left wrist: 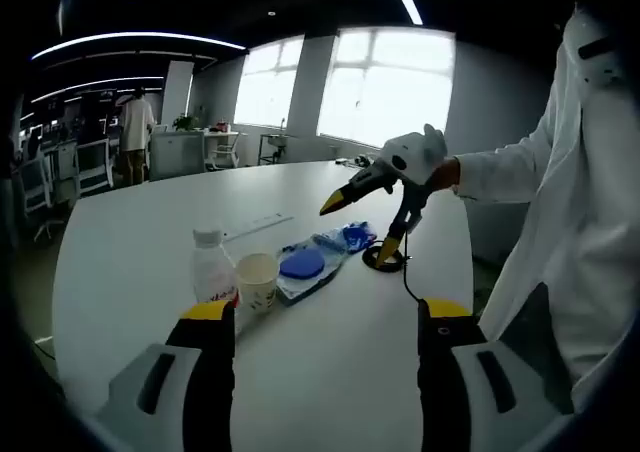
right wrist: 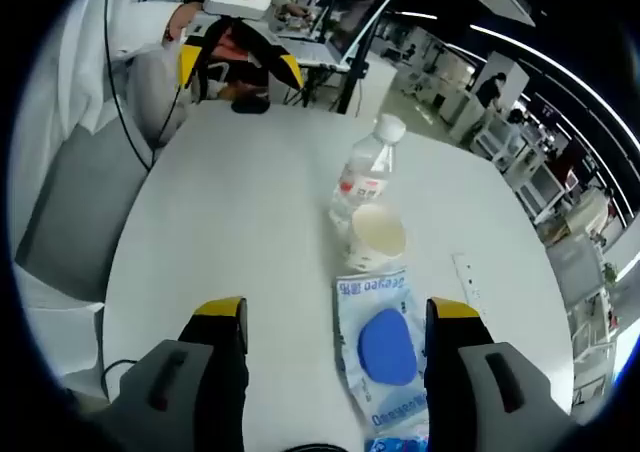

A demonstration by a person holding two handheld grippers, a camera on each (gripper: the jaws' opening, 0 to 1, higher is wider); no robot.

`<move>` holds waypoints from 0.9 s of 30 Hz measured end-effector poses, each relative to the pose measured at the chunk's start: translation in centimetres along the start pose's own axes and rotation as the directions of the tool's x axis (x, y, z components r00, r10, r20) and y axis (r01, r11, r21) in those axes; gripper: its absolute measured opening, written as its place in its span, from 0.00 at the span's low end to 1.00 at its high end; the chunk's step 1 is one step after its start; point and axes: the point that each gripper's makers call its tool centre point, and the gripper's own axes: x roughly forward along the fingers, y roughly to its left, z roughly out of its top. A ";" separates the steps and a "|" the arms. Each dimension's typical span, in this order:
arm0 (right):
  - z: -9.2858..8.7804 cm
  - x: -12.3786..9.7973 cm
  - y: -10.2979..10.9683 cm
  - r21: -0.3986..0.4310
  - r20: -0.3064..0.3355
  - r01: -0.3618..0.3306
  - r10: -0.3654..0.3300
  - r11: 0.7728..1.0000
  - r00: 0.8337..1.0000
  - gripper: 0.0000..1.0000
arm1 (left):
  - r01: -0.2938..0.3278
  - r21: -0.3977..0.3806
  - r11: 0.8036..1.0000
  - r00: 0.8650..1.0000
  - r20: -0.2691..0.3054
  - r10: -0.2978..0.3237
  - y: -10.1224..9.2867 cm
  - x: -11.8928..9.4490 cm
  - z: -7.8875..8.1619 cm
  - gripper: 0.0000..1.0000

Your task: Arrange the tabletop items into an orderly group along one side of the table until the central work area is clear of visible clutter.

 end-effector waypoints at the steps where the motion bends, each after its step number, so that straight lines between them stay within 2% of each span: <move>1: -0.2 -0.5 0.1 0.020 0.006 0.010 -0.011 1.000 1.000 0.72 | 0.004 0.003 1.000 1.000 -0.001 -0.004 -0.2 0.1 0.2 0.76; 5: -1.2 -2.8 0.6 0.111 0.030 0.065 -0.069 0.992 0.997 0.72 | 0.017 0.022 1.000 1.000 0.003 -0.017 -1.0 0.2 0.8 0.77; 7: -1.8 -4.2 0.9 0.173 0.049 0.092 -0.102 0.981 0.994 0.72 | 0.021 0.029 0.999 1.000 0.000 -0.021 -1.3 0.4 0.9 0.78; 13: -3.8 -8.4 1.9 0.333 0.074 0.165 -0.200 0.928 0.977 0.73 | 0.026 0.041 0.999 1.000 -0.014 -0.025 -2.5 0.7 1.0 0.80; 17: -5.4 -10.9 2.9 0.383 0.055 0.207 -0.246 0.900 0.968 0.74 | 0.031 0.057 0.998 0.999 -0.033 -0.029 -3.3 0.8 0.8 0.80; 19: -6.4 -12.3 3.4 0.429 0.049 0.233 -0.280 0.873 0.959 0.74 | 0.032 0.063 0.997 0.999 -0.040 -0.030 -3.6 0.9 0.7 0.79; 27: -10.4 -15.8 5.3 0.499 -0.008 0.305 -0.348 0.811 0.937 0.74 | 0.012 0.067 0.998 0.998 -0.058 -0.008 -4.7 1.0 -0.3 0.79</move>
